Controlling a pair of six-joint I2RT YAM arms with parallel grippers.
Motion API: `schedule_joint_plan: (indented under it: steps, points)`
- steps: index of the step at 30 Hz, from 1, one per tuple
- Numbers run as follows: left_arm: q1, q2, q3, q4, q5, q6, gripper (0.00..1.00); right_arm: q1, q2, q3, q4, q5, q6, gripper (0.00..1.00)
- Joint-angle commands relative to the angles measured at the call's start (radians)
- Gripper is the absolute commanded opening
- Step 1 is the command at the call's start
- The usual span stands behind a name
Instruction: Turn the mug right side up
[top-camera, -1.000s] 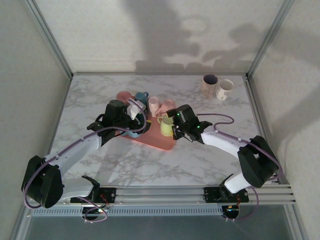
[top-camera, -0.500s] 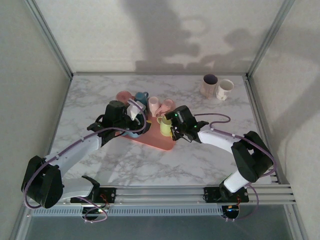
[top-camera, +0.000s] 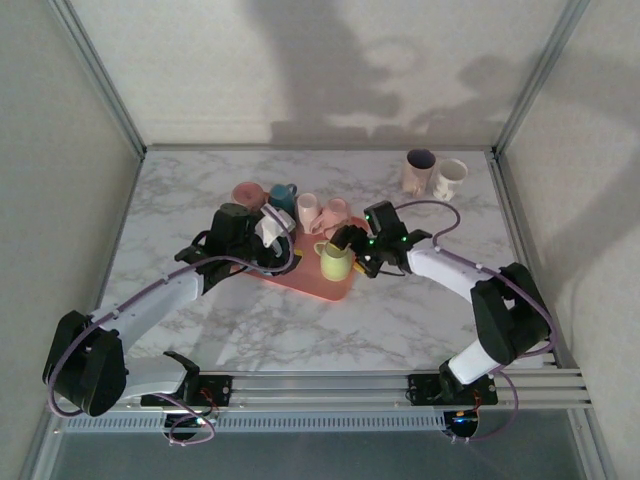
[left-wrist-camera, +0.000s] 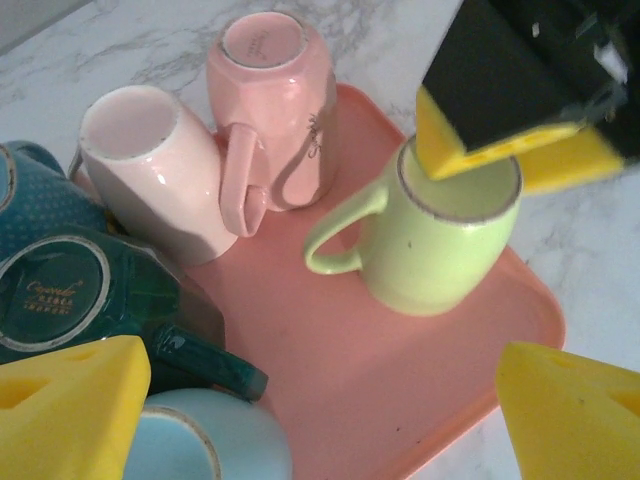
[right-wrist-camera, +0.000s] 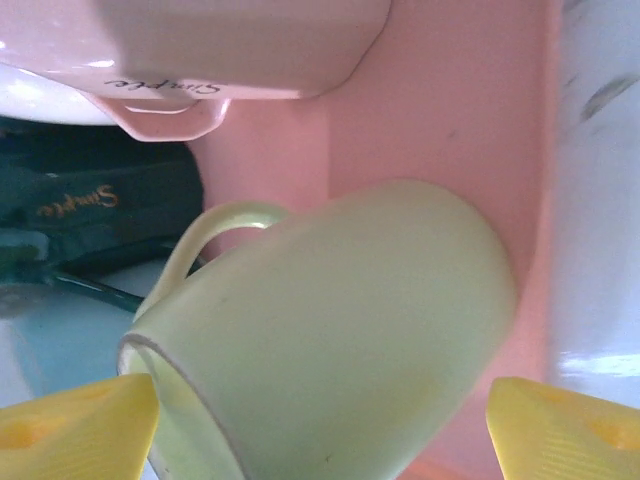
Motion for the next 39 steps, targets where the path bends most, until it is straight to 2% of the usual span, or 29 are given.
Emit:
schedule_joint_plan:
  steps: [1,6,10,19,23,26,29,34,39]
  points:
    - [0.008,0.024,0.069,-0.064,0.033,0.165,0.89,-0.012,-0.007,0.126,-0.216,-0.033,-0.288,0.86]
    - [0.006,0.087,0.113,-0.095,0.056,0.349,0.87,-0.027,-0.069,0.252,-0.366,-0.076,-0.472,0.89]
    - [-0.002,0.148,0.139,-0.109,0.091,0.598,0.85,-0.088,-0.136,0.256,-0.453,-0.1,-0.561,0.89]
    - [-0.049,0.35,0.322,-0.158,0.028,0.865,0.83,-0.32,-0.229,0.135,-0.458,-0.225,-0.625,0.88]
    - [-0.071,0.434,0.408,-0.25,0.035,1.001,0.75,-0.385,-0.233,0.123,-0.458,-0.261,-0.638,0.88]
    - [-0.085,0.47,0.438,-0.28,0.022,1.04,0.71,-0.424,-0.243,0.109,-0.443,-0.289,-0.635,0.87]
    - [-0.095,0.496,0.459,-0.324,0.005,1.065,0.57,-0.456,-0.249,0.097,-0.433,-0.31,-0.635,0.87]
    - [-0.109,0.528,0.492,-0.365,-0.002,1.104,0.51,-0.488,-0.254,0.077,-0.413,-0.344,-0.633,0.87]
    - [-0.12,0.57,0.534,-0.395,-0.019,1.12,0.52,-0.5,-0.263,0.056,-0.388,-0.363,-0.624,0.86]
